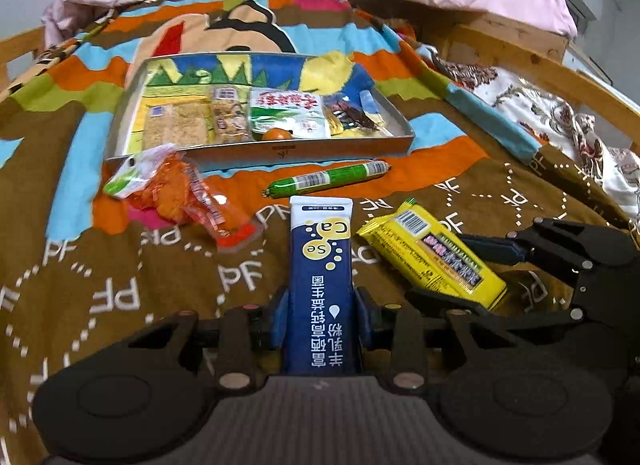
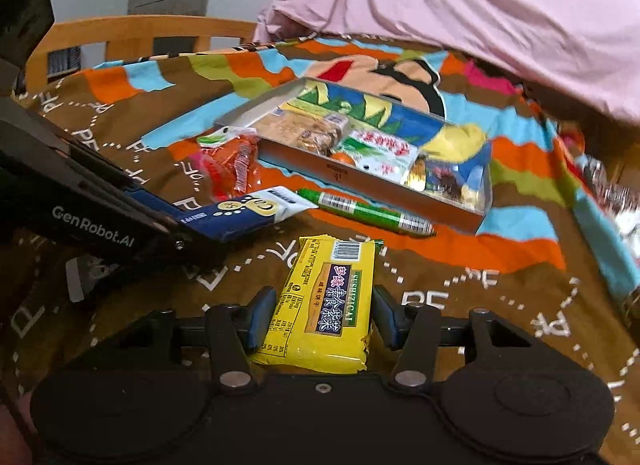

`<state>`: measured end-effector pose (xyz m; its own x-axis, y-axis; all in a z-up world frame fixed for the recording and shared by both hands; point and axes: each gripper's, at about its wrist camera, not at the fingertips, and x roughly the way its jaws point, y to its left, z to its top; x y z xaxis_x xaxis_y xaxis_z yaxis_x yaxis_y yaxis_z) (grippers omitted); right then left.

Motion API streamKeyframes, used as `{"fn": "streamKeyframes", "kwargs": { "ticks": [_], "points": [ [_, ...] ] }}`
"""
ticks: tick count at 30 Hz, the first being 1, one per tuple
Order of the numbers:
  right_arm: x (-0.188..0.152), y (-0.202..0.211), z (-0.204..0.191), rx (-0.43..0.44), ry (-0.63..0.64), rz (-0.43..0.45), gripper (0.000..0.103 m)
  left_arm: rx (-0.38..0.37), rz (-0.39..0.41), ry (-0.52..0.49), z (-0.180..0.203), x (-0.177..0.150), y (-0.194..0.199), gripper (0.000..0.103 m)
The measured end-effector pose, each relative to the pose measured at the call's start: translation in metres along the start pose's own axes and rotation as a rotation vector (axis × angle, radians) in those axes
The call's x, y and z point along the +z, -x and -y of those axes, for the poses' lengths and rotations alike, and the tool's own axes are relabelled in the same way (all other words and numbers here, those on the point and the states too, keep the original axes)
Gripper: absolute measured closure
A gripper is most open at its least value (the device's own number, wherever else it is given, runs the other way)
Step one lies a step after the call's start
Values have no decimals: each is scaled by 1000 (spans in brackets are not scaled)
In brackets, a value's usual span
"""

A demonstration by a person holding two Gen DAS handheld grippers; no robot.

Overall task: Organize snacks
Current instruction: 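Grasp the blue calcium stick pack with the left gripper while the right gripper grasps the yellow wafer bar, then carry the stick pack and wafer bar over the tray with both grippers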

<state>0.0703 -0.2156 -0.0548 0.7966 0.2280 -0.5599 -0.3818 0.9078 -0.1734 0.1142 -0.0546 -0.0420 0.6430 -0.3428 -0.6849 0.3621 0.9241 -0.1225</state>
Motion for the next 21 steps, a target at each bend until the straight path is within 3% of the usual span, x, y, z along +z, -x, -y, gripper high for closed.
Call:
{"fn": "streamKeyframes", "kwargs": {
  "ticks": [6,16,21],
  "points": [
    [0,8,-7,-6,41,9,50,9,7,83,-13,-6,8,67],
    [0,13,-18,-8,88,16,50,26,34,99,-15,-10,17,67],
    [5,15,-20,-12,136,61,50,36,71,118,-17,-9,20,67]
  ]
}}
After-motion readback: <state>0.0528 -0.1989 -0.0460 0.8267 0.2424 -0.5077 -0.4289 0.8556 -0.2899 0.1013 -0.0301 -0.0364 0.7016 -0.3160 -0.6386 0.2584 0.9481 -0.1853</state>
